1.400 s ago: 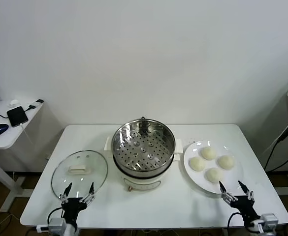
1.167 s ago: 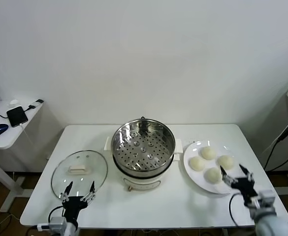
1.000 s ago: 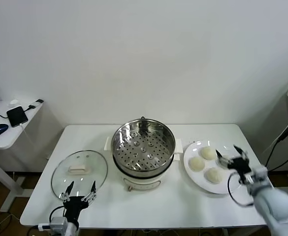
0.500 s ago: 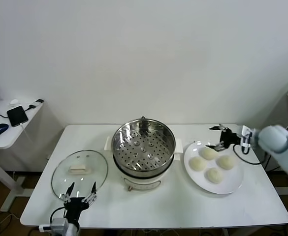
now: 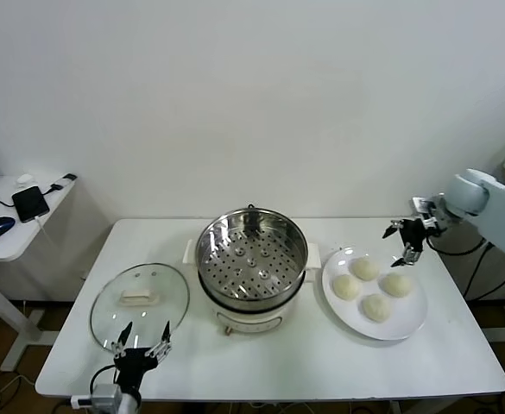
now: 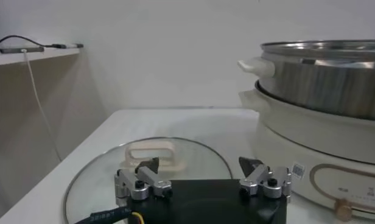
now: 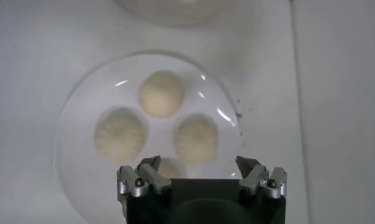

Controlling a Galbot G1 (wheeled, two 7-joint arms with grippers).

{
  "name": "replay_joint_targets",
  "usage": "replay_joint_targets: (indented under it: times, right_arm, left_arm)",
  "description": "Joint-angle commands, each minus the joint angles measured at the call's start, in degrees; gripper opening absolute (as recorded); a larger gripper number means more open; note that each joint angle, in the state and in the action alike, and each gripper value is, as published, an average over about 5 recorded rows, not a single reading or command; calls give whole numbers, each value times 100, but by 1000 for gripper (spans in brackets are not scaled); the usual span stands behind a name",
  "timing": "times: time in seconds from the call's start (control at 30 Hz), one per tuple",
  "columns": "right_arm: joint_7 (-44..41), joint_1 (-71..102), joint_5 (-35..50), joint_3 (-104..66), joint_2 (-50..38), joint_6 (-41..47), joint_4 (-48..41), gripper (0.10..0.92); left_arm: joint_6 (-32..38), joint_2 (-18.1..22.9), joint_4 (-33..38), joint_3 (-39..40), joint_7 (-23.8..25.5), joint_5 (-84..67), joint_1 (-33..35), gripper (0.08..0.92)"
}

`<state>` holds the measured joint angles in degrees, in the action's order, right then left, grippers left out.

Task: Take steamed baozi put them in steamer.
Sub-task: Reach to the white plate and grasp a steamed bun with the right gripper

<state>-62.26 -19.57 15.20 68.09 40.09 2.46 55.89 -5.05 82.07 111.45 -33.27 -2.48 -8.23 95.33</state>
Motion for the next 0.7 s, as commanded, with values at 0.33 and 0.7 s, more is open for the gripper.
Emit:
replay_joint_targets:
  times: [0.33, 0.7]
  right_arm:
    - [78, 844, -231, -44, 1730, 208, -2156, 823]
    - [169, 1145, -598, -462, 2214, -36, -2816, 823]
  left_arm:
    - [75, 65, -129, 22, 3, 50, 38, 823]
    - [103, 84, -187, 47, 10, 82, 31, 823]
